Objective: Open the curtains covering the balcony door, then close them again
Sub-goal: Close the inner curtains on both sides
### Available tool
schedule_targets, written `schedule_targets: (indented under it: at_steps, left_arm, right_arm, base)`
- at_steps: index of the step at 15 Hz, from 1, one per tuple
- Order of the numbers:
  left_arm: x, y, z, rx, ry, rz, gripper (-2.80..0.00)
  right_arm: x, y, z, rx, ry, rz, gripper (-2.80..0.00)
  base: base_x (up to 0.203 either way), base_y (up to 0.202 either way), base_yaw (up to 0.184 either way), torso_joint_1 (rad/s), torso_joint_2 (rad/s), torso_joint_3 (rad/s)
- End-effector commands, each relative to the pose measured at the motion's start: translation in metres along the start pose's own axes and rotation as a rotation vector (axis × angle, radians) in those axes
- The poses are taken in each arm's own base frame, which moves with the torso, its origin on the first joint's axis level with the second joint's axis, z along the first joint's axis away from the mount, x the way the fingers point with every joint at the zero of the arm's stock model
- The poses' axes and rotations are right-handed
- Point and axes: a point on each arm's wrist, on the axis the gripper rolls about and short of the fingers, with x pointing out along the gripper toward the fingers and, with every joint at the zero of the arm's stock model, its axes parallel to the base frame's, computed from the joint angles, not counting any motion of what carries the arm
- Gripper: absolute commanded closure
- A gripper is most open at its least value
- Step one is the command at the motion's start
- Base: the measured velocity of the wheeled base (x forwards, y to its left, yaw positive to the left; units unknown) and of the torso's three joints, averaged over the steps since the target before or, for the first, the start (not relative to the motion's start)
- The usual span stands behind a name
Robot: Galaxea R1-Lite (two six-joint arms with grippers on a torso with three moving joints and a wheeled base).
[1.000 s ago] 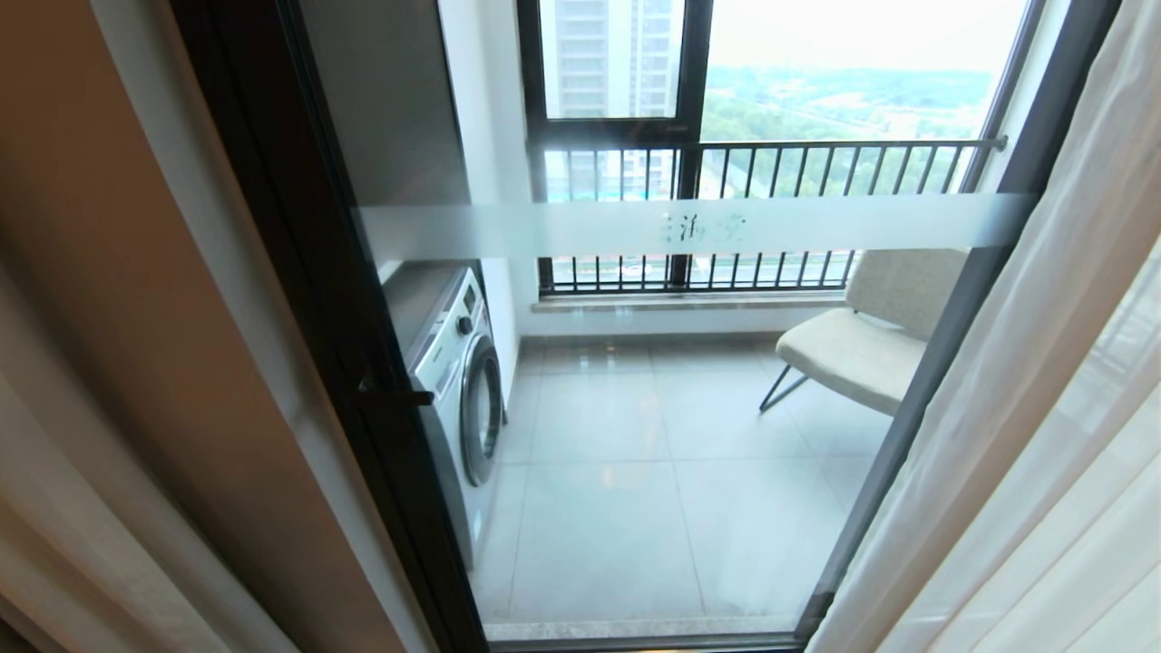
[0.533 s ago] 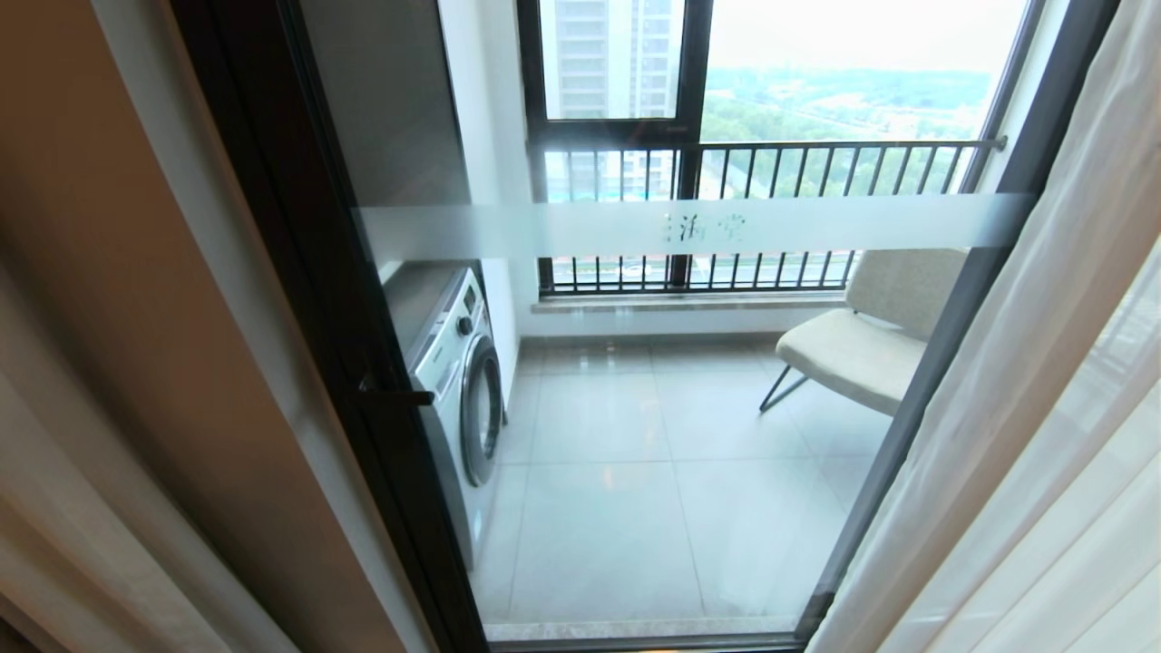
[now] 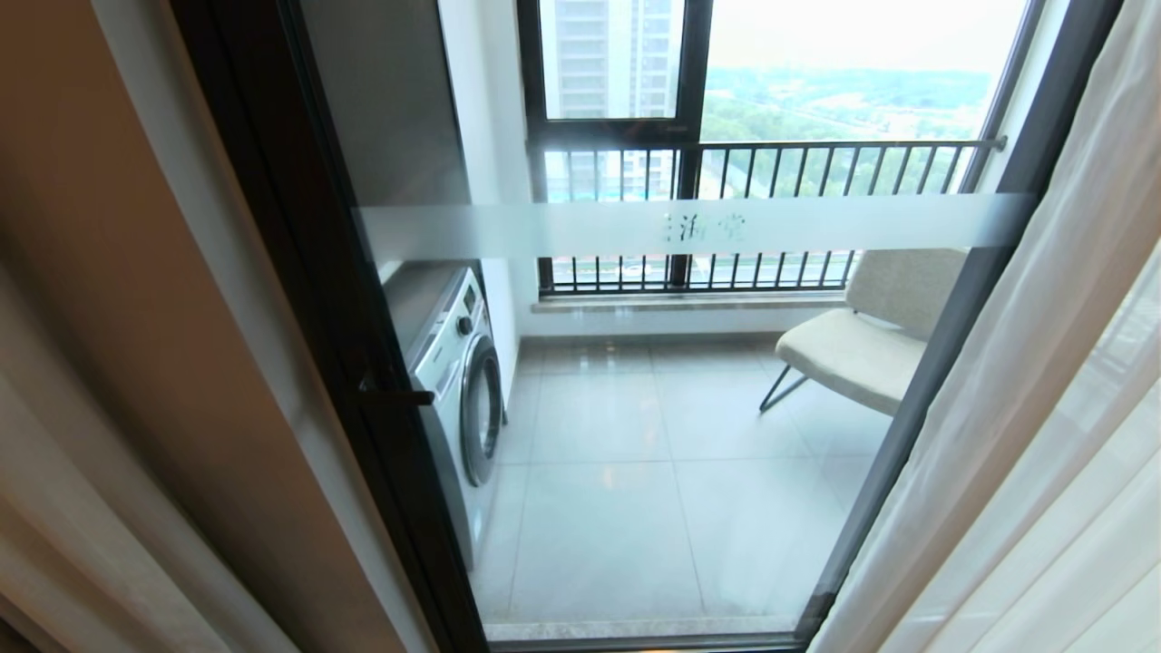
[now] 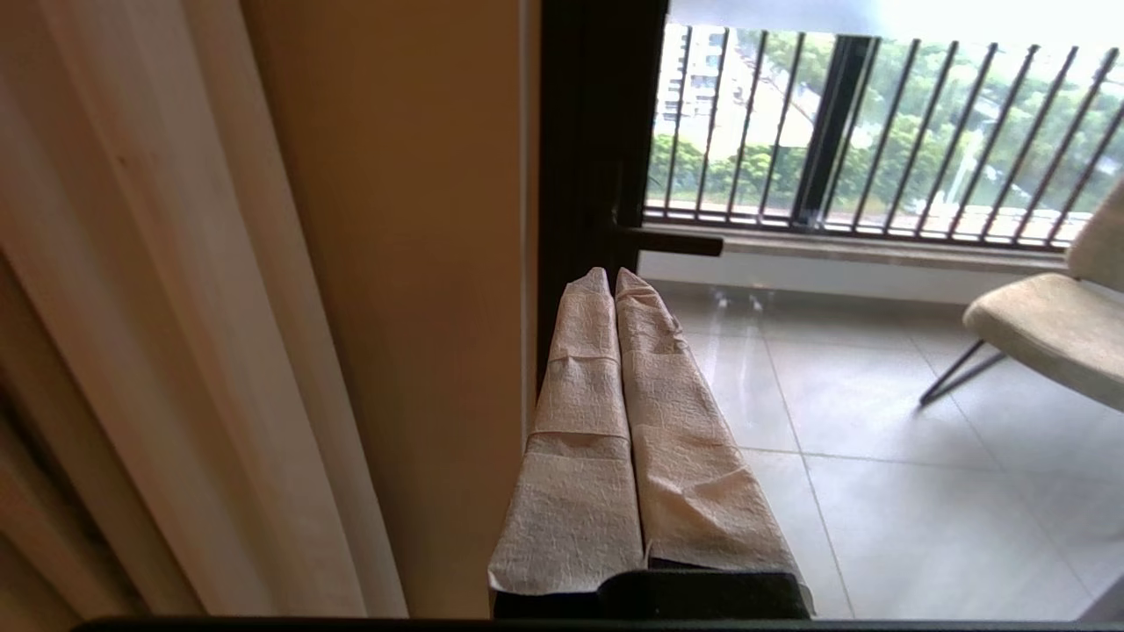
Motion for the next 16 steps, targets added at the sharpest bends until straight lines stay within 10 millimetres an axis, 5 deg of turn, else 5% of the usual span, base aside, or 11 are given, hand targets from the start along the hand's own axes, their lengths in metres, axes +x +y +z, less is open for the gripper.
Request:
schedule_targets:
  at_steps: [1,9,12,16]
  left_arm:
    - [0.011,-0.001,0.031,0.001,0.021,0.071,0.0]
    - [0.082,-0.003,0.133,0.026,0.058,0.487,0.0]
    - [0.112,-0.001,0.153,0.044,0.076,0.649,0.0]
    - [0.156,0.032,0.167,0.064,0.095,0.89,0.0]
  right_arm:
    - [0.0,0.0,0.0,-0.001,0.001,0.001,0.0]
    - [0.0,0.0,0.0,0.0,0.001,0.001,0.0]
    - [0.0,0.0,0.0,0.0,0.001,0.001,0.0]
    - [0.0,0.0,0.0,-0.001,0.001,0.001,0.0]
  base:
    - [0.0,0.0,0.0,0.0,0.0,0.0]
    - [0.0,0.0,0.0,0.0,0.0,0.0]
    - [0.0,0.0,0.0,0.0,0.0,0.0]
    - [0.0,0.0,0.0,0.0,0.0,0.0]
